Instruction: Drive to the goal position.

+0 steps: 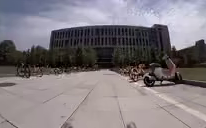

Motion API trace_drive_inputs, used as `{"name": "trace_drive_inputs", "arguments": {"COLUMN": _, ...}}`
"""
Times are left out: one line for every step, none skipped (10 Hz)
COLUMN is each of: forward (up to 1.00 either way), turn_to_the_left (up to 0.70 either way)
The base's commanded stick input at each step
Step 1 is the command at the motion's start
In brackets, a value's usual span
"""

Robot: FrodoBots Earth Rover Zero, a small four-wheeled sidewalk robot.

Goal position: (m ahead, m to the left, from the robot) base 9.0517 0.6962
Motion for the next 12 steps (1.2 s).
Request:
{"name": "trace_drive_inputs", "arguments": {"forward": 0.45, "turn_to_the_left": 0.00}}
{"name": "trace_drive_inputs", "arguments": {"forward": 0.45, "turn_to_the_left": 0.00}}
{"name": "trace_drive_inputs", "arguments": {"forward": 0.45, "turn_to_the_left": 0.00}}
{"name": "trace_drive_inputs", "arguments": {"forward": 0.45, "turn_to_the_left": 0.00}}
{"name": "trace_drive_inputs", "arguments": {"forward": 0.45, "turn_to_the_left": 0.00}}
{"name": "trace_drive_inputs", "arguments": {"forward": 0.45, "turn_to_the_left": 0.00}}
{"name": "trace_drive_inputs", "arguments": {"forward": 0.45, "turn_to_the_left": 0.00}}
{"name": "trace_drive_inputs", "arguments": {"forward": 0.45, "turn_to_the_left": 0.00}}
{"name": "trace_drive_inputs", "arguments": {"forward": 0.45, "turn_to_the_left": 0.00}}
{"name": "trace_drive_inputs", "arguments": {"forward": 0.45, "turn_to_the_left": 0.00}}
{"name": "trace_drive_inputs", "arguments": {"forward": 0.45, "turn_to_the_left": 0.00}}
{"name": "trace_drive_inputs", "arguments": {"forward": 0.45, "turn_to_the_left": 0.00}}
